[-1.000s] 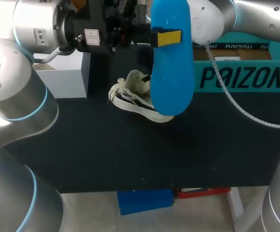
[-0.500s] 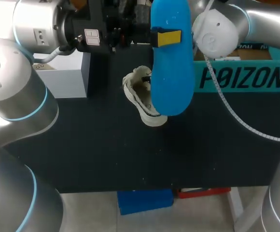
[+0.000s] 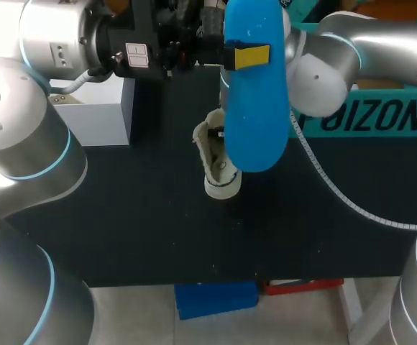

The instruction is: Take the shoe out of the shoebox, open the shoe tongue, remove and reinsert the insole, then place the shoe into the shoebox

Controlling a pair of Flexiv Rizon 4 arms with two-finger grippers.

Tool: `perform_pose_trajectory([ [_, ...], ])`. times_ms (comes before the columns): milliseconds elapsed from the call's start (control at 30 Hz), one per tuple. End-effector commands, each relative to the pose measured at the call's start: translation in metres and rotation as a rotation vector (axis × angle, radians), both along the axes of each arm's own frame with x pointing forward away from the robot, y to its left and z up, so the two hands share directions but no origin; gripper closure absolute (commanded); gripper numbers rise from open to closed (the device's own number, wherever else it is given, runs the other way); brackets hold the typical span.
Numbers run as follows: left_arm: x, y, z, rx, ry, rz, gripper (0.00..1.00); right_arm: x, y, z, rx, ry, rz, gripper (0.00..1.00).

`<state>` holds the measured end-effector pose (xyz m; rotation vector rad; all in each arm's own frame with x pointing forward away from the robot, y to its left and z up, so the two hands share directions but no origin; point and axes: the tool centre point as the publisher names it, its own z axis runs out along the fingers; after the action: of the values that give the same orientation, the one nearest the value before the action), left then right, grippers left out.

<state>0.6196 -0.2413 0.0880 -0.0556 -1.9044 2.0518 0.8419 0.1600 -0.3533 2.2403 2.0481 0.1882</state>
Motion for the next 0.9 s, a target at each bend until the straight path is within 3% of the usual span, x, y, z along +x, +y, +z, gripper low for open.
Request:
perform_pose_trajectory([
  [33,-0.001,-0.002,0.0,0.001,0.0,0.003,1.0,0.005,0.006,-0.013,-0.016,0.004,-0.001,1.0],
  [333,-0.001,-0.002,0.0,0.001,0.0,0.003,1.0,0.01,0.007,-0.032,-0.031,0.015,-0.027,1.0],
  [633,-0.001,-0.002,0.0,0.001,0.0,0.003,1.0,0.002,0.008,-0.05,-0.022,0.039,-0.042,1.0],
  [667,-0.001,-0.002,0.0,0.001,0.0,0.003,1.0,0.001,0.007,-0.052,-0.021,0.043,-0.044,0.74],
  [700,-0.001,-0.002,0.0,0.001,0.0,0.003,1.0,0.0,0.005,-0.053,-0.02,0.047,-0.046,0.0],
  [900,-0.001,-0.002,0.0,0.001,0.0,0.003,1.0,-0.008,-0.004,-0.052,0.009,0.046,-0.054,0.0],
])
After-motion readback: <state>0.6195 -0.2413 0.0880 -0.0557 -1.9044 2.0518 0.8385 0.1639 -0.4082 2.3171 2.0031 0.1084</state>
